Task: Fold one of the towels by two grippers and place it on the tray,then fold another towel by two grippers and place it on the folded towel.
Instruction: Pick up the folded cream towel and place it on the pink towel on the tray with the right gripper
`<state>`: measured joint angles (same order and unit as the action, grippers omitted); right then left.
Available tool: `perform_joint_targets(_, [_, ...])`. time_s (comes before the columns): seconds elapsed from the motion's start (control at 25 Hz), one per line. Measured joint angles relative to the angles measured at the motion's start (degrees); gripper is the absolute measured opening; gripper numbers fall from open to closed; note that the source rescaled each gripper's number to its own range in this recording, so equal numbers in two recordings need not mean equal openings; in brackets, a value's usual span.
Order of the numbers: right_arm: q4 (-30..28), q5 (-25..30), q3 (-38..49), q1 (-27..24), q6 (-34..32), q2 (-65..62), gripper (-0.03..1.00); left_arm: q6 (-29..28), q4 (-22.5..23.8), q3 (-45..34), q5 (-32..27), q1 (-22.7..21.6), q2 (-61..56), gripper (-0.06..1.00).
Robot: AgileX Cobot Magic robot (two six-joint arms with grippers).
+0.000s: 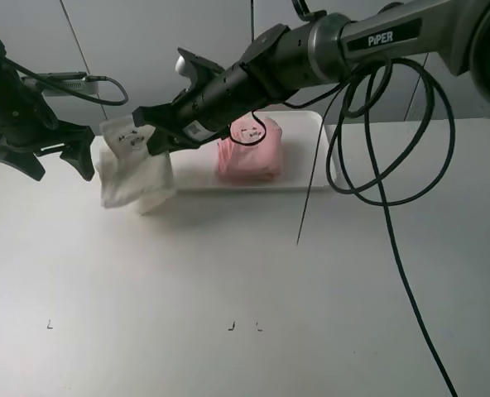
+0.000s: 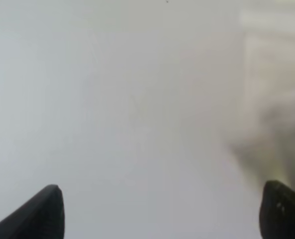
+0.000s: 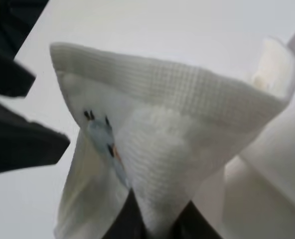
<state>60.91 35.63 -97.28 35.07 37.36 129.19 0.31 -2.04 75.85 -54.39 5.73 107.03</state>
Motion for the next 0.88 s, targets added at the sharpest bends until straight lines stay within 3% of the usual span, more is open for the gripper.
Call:
perform_joint_targets(0.16, [-5.29, 1.03, -4.20, -6.65, -5.87, -0.93, 0.06, 0.00, -0.28, 0.00, -0.21, 0.00, 0.00, 1.00])
perform_joint_targets(0.4, [-7.66, 4.79, -5.23, -15.34, -10.99, -0.87, 0.06, 0.00, -0.66, 0.00, -0.21, 0.00, 0.00, 1.00])
perform_joint_targets(0.68, [-14.60, 7.71, -5.32, -16.80, -18.33, 0.81, 0.07, 0.89, -1.62, 0.00, -0.21, 0.00, 0.00, 1.00])
perform_joint_targets(0.76, [-16.01, 6.67, -5.32, -16.80, -19.07, 1.43, 0.21, 1.14, -1.87, 0.00, -0.51, 0.00, 0.00, 1.00])
perform_joint_targets(0.84, [-16.67, 4.56, -5.32, -16.80, -19.07, 1.57, 0.55, 1.14, -2.12, 0.00, -0.63, 0.00, 0.00, 1.00])
perform_joint_targets(0.88, [-16.76, 3.82, -5.32, -16.80, -19.07, 1.57, 0.77, 1.25, -2.12, 0.00, -0.63, 0.00, 0.00, 1.00])
